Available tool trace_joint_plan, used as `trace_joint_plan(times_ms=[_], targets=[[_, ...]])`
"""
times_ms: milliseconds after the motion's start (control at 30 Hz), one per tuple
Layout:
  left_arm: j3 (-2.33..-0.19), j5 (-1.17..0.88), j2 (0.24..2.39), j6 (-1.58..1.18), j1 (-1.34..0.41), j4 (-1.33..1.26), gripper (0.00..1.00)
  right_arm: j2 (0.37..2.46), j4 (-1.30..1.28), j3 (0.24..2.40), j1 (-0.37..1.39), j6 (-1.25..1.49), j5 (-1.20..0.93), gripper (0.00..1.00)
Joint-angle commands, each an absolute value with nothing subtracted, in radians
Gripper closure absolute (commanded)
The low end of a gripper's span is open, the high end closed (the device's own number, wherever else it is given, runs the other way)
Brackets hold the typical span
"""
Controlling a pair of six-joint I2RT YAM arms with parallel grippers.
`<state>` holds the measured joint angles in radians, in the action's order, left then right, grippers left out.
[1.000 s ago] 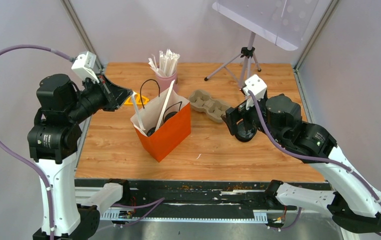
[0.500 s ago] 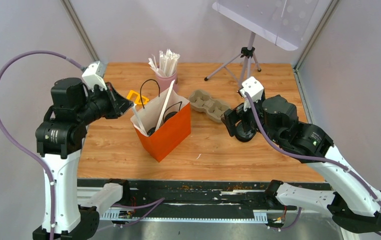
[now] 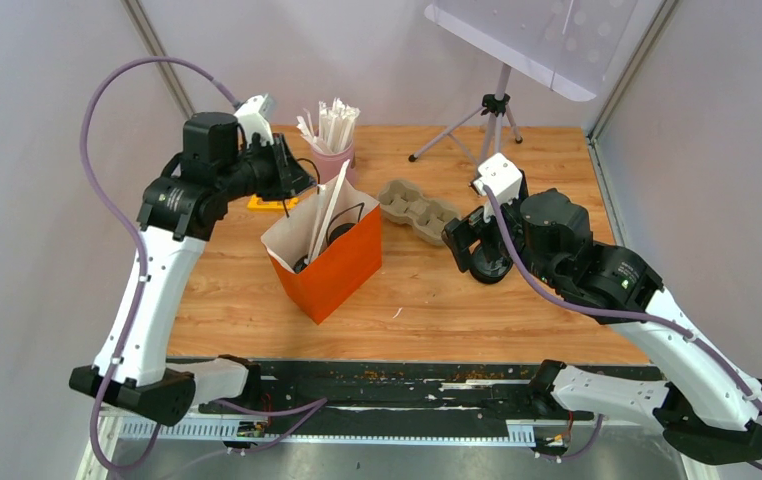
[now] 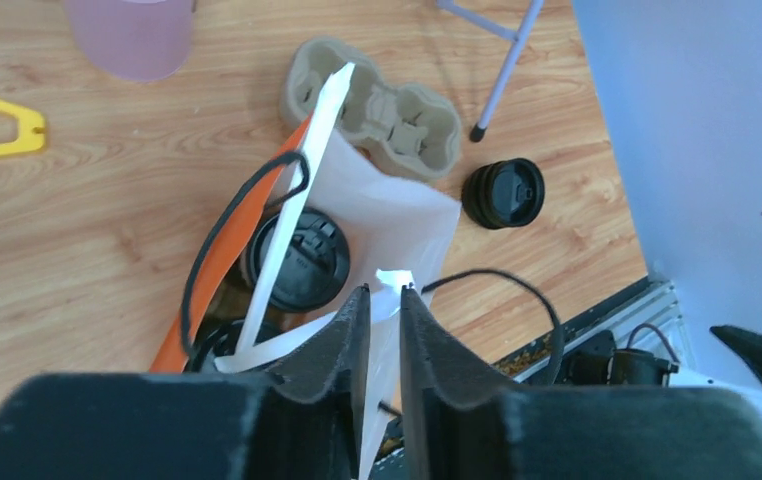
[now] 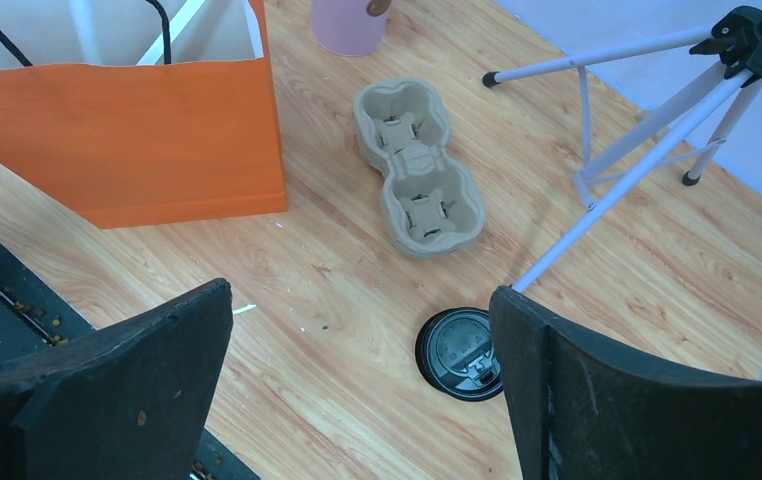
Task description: Pack the takeout coffee
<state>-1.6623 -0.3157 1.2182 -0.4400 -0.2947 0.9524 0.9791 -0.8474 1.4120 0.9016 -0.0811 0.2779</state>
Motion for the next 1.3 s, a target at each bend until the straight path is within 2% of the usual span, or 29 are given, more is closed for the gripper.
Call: trace_joint_plan(times_ms=[0, 133, 267, 633, 1033, 1267], targets=[[-1.727, -0.326, 1.273, -0.456, -0.318, 0.804, 0.69, 0.963, -0.812, 1.430, 0.899, -0.087, 0.305, 0.00], [-1.797, -0.284, 1.341, -0.412, -0.319, 0.775, 0.48, 0.954, -0.809, 1.419, 0.900, -0.066, 0.305, 0.00], [-1.836, -0.286, 1.411, -0.385, -0.324, 0.729, 0.46, 0.957, -0.815, 1.420, 0.900, -0.053, 0.297, 0.00], [-1.927, -0.244, 1.622, -0.290, -0.382, 0.717, 0.50, 0.964, -0.836, 1.434, 0.899, -0.080, 0.296, 0.00], [-1.884, -0.246, 1.681, -0.256, -0.392, 0.727, 0.71, 0.957, -0.828, 1.417, 0.899, -0.089, 0.308, 0.00], [-1.783, -0.277, 1.628, -0.255, -0.395, 0.710, 0.76, 0.951, -0.821, 1.403, 0.900, -0.086, 0.318, 0.00]])
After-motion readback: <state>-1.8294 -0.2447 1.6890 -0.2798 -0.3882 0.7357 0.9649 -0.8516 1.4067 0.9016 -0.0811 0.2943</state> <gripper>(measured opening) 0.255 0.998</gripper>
